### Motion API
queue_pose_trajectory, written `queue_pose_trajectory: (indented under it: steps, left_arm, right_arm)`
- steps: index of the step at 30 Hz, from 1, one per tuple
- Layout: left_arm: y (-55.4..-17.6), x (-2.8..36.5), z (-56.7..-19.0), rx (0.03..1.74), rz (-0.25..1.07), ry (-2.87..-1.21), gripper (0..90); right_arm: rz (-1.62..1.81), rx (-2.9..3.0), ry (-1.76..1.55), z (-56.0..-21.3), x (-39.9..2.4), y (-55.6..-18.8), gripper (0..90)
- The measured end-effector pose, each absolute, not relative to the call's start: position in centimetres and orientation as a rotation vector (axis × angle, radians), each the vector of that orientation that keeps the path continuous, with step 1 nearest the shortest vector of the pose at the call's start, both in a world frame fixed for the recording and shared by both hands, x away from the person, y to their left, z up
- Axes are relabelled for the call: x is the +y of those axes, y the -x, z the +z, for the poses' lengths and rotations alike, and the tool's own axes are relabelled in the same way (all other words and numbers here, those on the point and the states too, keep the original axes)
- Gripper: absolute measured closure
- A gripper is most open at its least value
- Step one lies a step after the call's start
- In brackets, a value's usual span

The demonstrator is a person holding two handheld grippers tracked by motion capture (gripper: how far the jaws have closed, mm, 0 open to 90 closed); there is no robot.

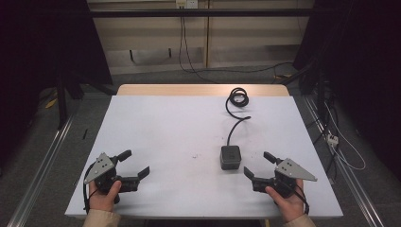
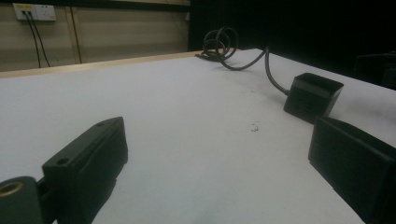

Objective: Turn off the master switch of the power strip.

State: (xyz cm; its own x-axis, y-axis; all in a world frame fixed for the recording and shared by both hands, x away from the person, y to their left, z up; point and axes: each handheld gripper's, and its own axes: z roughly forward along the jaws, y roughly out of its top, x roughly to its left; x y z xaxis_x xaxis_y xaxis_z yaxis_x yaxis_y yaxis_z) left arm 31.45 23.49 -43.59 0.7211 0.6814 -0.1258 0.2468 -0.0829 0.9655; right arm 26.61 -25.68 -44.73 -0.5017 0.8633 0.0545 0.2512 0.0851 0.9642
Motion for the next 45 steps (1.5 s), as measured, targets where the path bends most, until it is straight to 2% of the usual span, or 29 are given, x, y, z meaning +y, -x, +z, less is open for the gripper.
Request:
queue_pose_trajectory:
  steps: [23, 45]
  left_arm:
    - [-31.3, 23.5, -43.6, 0.748, 0.423, -1.653, 4.3]
    - [-31.3, 23.4, -43.6, 0.747, 0.422, -1.661, 4.3]
  right_arm:
    - [1.424, 1.825, -1.118, -44.3, -24.8, -27.6, 11.2]
    - [1.413, 1.853, -1.111, -43.7, -24.2, -28.4, 21.3]
